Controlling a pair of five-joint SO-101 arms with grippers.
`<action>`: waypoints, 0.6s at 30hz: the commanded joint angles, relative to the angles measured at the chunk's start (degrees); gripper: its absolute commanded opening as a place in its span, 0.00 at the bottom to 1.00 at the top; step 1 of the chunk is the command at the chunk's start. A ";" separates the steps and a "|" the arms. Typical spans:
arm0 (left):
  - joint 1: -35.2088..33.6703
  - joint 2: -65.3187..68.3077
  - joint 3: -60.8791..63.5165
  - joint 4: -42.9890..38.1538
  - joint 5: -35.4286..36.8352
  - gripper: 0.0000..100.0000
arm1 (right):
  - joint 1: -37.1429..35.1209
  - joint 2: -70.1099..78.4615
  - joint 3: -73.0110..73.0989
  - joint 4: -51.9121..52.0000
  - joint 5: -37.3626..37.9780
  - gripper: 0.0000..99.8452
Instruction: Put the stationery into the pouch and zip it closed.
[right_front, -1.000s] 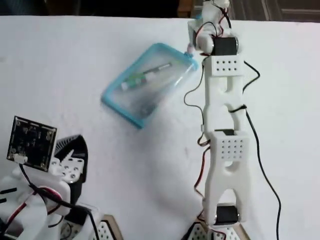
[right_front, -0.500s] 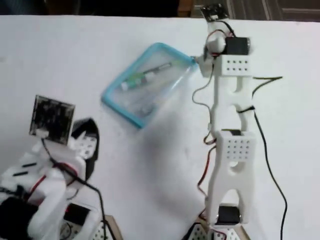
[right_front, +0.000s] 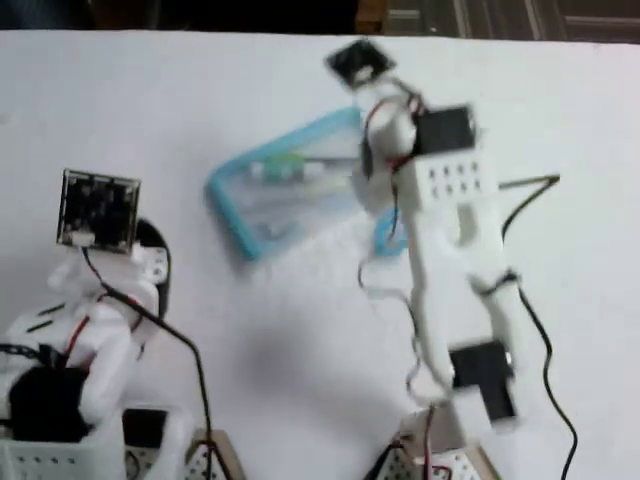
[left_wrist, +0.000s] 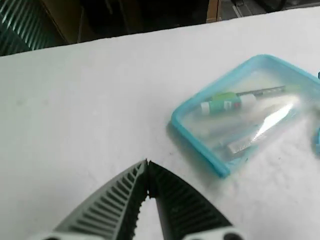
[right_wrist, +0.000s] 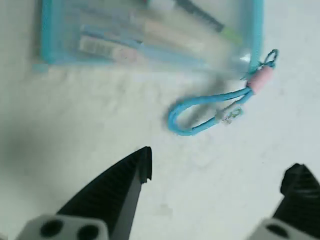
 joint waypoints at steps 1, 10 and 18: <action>-1.89 -1.10 -0.35 -0.70 1.85 0.02 | -1.54 -12.79 12.04 -0.48 -0.18 0.37; -3.56 -12.00 10.99 -6.15 -3.25 0.02 | -1.98 -38.73 46.51 -15.96 -0.18 0.02; -6.46 -24.66 33.93 -14.24 -7.65 0.03 | -1.98 -61.49 78.42 -39.34 -0.18 0.07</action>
